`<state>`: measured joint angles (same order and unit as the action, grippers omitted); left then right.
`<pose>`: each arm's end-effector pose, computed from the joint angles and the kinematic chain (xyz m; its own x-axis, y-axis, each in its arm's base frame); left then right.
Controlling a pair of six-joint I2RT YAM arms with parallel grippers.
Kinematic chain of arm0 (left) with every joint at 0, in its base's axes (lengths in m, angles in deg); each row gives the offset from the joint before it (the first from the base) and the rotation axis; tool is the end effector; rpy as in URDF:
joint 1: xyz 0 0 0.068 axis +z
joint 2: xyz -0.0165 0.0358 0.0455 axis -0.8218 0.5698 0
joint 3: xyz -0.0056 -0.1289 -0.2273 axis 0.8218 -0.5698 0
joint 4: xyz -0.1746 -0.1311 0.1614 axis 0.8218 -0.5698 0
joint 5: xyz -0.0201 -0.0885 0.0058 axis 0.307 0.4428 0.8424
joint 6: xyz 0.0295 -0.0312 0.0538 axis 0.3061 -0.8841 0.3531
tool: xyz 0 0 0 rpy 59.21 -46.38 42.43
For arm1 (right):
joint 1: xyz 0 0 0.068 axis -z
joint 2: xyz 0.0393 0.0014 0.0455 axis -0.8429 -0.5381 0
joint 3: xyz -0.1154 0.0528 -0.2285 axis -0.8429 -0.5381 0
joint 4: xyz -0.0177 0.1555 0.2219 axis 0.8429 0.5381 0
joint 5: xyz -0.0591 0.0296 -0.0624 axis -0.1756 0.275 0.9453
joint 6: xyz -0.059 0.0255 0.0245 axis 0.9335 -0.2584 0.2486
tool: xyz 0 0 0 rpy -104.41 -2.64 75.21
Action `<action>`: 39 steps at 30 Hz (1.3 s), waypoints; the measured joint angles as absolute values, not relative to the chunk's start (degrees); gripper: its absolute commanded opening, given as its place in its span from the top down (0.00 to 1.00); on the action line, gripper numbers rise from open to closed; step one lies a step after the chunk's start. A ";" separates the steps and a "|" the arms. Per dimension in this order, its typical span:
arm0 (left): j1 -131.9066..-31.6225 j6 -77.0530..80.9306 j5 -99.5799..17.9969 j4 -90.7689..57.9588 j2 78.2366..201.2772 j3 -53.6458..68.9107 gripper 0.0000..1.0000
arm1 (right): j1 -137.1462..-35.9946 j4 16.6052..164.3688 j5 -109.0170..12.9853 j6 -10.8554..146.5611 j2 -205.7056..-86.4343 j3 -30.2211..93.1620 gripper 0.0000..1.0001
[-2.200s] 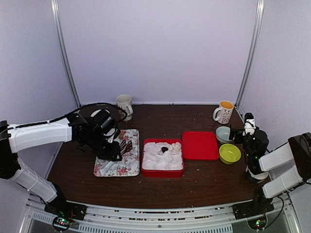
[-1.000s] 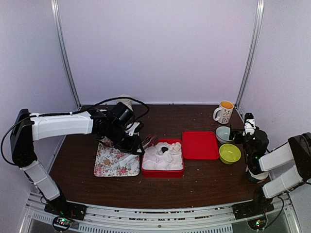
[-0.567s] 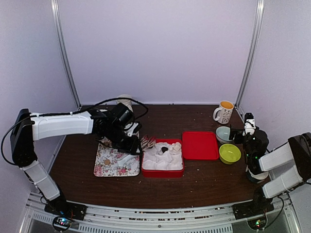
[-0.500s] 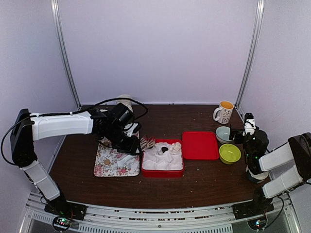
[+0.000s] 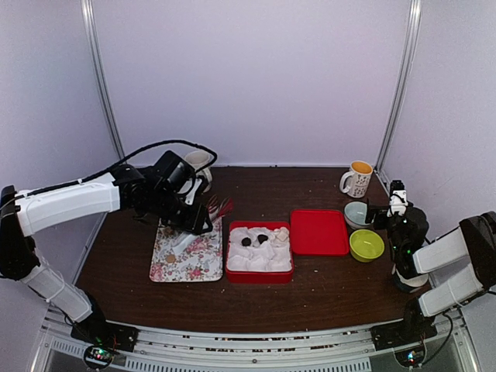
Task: Pack the chocolate
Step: Place the fake chocolate in the empty pocket of the box, then pick up the fake chocolate from the plate.
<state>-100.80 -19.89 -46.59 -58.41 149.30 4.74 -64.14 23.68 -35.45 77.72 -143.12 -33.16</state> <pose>0.2318 -0.2396 0.2464 -0.8843 0.1156 -0.4524 0.2912 0.8939 -0.3409 0.2510 0.0245 0.1458 -0.0141 -0.0551 -0.9984 -0.0317 0.9980 -0.0546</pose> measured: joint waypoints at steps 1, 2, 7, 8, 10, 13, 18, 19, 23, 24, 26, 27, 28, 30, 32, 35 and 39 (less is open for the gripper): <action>-100.26 -20.04 -47.01 -58.52 148.47 4.08 0.55 | -64.14 23.68 -35.45 77.72 -143.12 -33.16 0.00; -99.62 -20.24 -47.40 -58.80 147.79 3.43 0.55 | -64.14 23.68 -35.45 77.72 -143.12 -33.16 0.00; -95.62 -21.09 -48.21 -59.48 145.49 0.04 0.58 | -64.14 23.68 -35.45 77.72 -143.12 -33.16 0.00; -95.12 -21.24 -48.12 -59.50 145.25 -0.38 0.59 | -64.14 23.68 -35.45 77.72 -143.12 -33.16 0.00; -93.79 -21.53 -47.62 -59.26 144.66 -1.27 0.59 | -64.14 23.68 -35.45 77.72 -143.12 -33.16 0.00; -92.54 -21.57 -46.75 -59.00 144.01 -1.97 0.60 | -64.14 23.68 -35.45 77.72 -143.12 -33.16 0.00; -92.32 -21.51 -46.33 -58.93 143.94 -1.97 0.60 | -64.14 23.68 -35.45 77.72 -143.12 -33.16 0.00; -92.32 -21.49 -46.29 -58.85 143.94 -1.97 0.59 | -64.14 23.68 -35.45 77.72 -143.12 -33.16 0.00; -92.32 -21.07 -45.87 -58.10 143.99 -2.36 0.59 | -64.14 23.68 -35.45 77.72 -143.12 -33.16 0.00; -92.32 -20.83 -45.85 -58.08 144.05 -2.36 0.59 | -64.14 23.68 -35.45 77.72 -143.12 -33.16 0.00; -92.32 -20.20 -45.87 -58.06 144.16 -2.36 0.58 | -64.14 23.68 -35.45 77.72 -143.12 -33.16 0.00; -92.32 -20.09 -45.87 -58.04 144.18 -2.36 0.58 | -64.14 23.65 -35.45 77.72 -143.12 -33.16 0.00; -92.28 -19.98 -45.89 -58.06 144.29 -2.36 0.58 | -64.14 23.68 -35.45 77.72 -143.12 -33.16 0.00; -91.71 -20.02 -45.81 -58.10 144.80 -2.34 0.58 | -64.14 23.68 -35.45 77.72 -143.12 -33.16 0.00; -90.79 -20.06 -45.85 -58.28 145.71 -2.34 0.57 | -64.14 23.68 -35.45 77.72 -143.12 -33.16 0.00; -88.98 -20.26 -46.07 -59.17 147.75 -2.26 0.55 | -64.14 23.68 -35.45 77.72 -143.12 -33.16 0.00; -87.73 -20.48 -46.42 -60.03 151.83 -1.14 0.54 | -64.14 23.68 -35.45 77.72 -143.12 -33.16 0.00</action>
<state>-87.73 -20.48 -46.42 -60.03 151.83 -1.14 -64.14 23.68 -35.45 77.72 -143.12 -33.16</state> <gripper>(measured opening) 0.457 0.999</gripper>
